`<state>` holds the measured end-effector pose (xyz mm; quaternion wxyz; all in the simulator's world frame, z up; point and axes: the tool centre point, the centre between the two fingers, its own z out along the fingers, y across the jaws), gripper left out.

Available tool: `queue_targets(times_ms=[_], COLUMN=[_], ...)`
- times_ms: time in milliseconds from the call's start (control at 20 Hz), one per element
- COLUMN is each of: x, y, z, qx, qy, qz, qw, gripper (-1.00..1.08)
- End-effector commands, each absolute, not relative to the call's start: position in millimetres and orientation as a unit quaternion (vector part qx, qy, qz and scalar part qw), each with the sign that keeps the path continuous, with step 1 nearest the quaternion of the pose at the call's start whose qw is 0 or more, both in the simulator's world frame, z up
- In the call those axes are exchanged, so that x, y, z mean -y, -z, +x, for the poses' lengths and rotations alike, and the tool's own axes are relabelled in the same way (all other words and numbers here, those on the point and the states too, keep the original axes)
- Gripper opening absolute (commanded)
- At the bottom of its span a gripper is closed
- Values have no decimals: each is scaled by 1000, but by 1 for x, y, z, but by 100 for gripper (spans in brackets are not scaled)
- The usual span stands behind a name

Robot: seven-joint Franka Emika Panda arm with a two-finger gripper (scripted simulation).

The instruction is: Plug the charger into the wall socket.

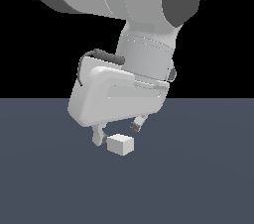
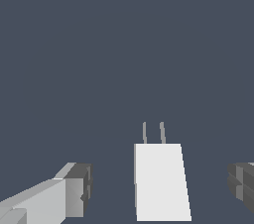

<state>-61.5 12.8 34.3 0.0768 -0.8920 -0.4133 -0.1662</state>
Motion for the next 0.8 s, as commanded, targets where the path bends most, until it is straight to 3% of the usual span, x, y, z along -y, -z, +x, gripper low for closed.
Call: queue_targets(times_ms=[0,350,400,750], x=[-13,-13,-13,-13], y=[-24,-11,-11,-11], z=[-62,-62,-62,-62], qx=[414,414,414,414], qy=[166,166,166,166], qz=[-892,-892,-892,-892], qw=[77,77,77,77], gripper=[100,100,-100,-100])
